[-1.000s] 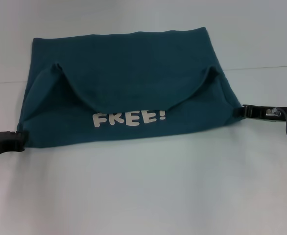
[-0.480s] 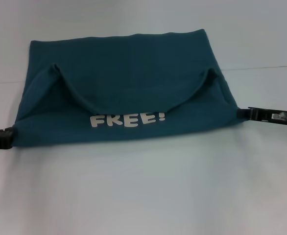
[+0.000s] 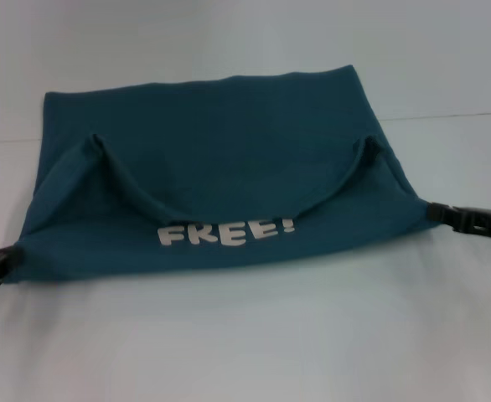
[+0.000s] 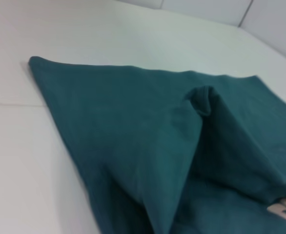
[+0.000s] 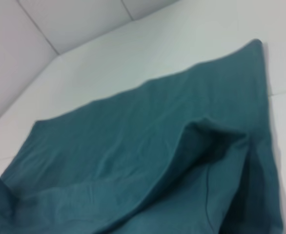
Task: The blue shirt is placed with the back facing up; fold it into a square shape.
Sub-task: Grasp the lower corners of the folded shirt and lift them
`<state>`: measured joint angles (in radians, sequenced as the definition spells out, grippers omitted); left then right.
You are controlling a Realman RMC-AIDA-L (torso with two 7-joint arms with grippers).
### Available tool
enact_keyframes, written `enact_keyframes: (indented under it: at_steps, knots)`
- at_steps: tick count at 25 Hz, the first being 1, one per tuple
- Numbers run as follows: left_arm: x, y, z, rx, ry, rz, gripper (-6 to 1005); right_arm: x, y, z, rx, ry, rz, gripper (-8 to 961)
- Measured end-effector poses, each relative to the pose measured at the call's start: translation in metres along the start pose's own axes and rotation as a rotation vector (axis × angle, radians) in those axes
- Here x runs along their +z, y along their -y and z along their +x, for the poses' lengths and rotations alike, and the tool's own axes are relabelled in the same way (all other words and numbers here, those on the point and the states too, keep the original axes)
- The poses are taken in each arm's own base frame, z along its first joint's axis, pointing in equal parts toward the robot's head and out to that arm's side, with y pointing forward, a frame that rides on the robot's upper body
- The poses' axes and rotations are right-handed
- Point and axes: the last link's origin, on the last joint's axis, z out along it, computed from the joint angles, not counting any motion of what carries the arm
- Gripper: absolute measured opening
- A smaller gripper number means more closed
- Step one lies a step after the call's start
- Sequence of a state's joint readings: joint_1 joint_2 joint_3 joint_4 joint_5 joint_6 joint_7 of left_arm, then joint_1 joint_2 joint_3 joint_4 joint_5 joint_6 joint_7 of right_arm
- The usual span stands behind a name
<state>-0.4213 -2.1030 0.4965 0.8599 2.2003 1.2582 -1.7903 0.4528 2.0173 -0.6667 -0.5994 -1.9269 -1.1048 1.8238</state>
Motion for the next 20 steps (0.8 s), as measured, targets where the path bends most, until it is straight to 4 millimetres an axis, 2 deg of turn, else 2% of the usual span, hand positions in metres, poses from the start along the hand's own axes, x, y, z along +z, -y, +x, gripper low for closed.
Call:
enact_keyframes:
  at_steps: [7,14,20]
  knots:
    - [-0.022,-0.001,-0.014,-0.075,-0.022,-0.048,6,-0.037,0.006,0.033,-0.015,0.065,-0.045,40]
    - [-0.033,-0.006,-0.022,-0.113,-0.019,-0.102,6,-0.053,0.010,0.046,-0.026,0.092,-0.047,42]
    - [-0.040,-0.013,-0.033,-0.120,0.000,-0.151,7,-0.068,0.009,0.070,-0.060,0.086,-0.052,43]
